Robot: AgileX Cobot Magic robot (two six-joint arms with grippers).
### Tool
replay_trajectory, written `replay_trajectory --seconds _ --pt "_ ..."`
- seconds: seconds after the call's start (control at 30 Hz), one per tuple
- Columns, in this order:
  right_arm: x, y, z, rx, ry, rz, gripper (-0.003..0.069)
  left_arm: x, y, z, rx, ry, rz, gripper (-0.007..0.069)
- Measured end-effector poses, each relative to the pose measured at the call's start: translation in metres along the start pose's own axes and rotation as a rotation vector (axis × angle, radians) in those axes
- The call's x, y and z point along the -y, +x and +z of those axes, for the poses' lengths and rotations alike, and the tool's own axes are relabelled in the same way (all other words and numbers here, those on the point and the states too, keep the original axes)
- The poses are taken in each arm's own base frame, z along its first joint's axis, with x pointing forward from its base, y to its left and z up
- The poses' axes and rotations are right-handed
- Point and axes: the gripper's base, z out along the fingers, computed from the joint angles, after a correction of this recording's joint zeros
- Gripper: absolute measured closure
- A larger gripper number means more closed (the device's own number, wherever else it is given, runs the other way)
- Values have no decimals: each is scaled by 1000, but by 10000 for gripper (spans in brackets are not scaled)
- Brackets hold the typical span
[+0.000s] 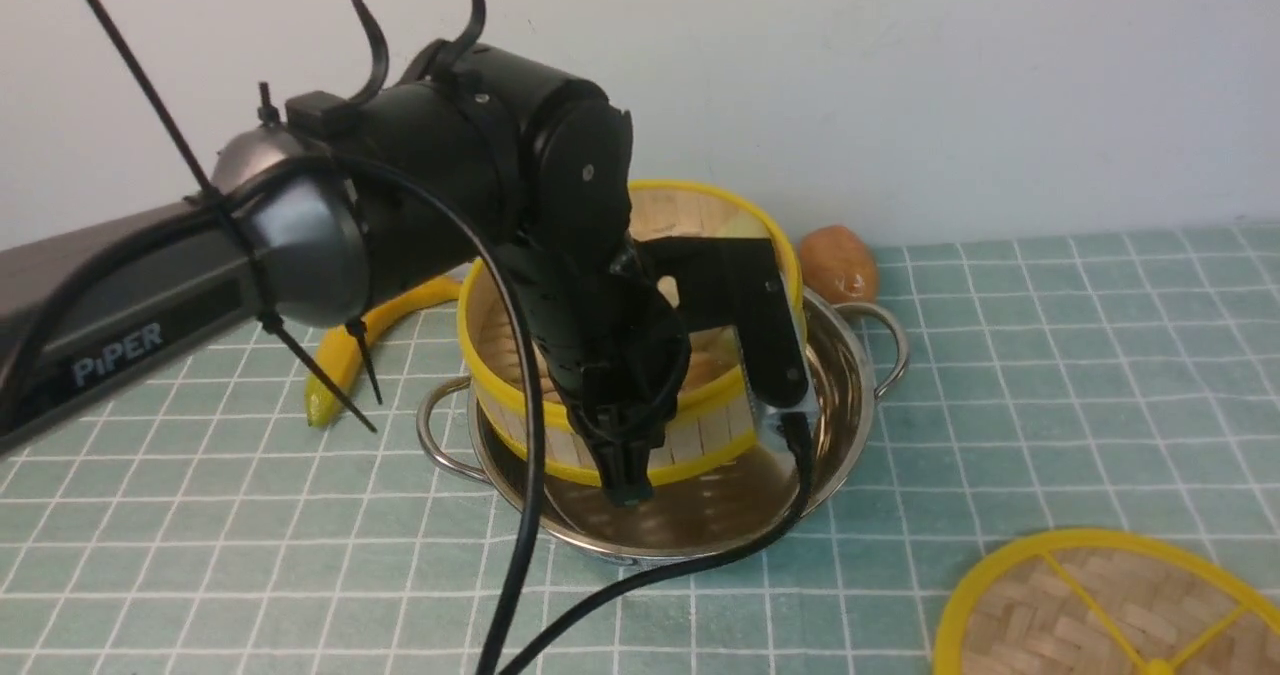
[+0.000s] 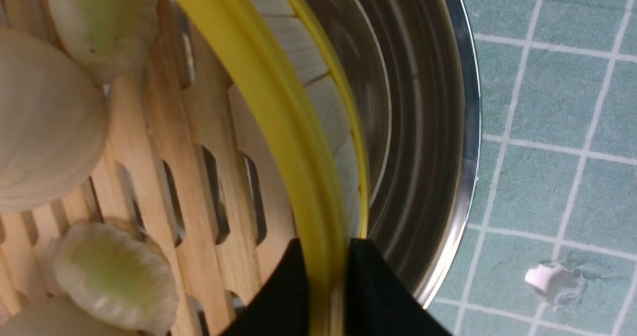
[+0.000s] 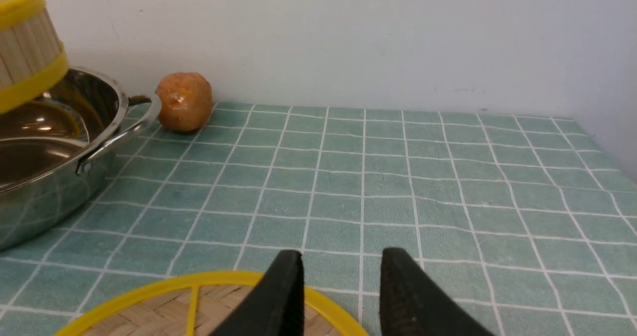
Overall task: Place the steamer in the pot on the blue tablecloth, and put the lid on the steamer.
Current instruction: 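Place the bamboo steamer basket with dumplings into the steel pot with the left gripper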
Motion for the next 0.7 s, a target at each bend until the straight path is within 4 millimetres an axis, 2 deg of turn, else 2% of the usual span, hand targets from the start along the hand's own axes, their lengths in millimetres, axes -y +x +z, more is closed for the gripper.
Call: replay_trajectory --seconds 0.47,0.7 --pt "0 0 0 0 0 0 416 1 -8 47 -14 81 -22 561" --pt "0 0 0 0 1 -2 416 0 -13 50 33 73 -42 561"
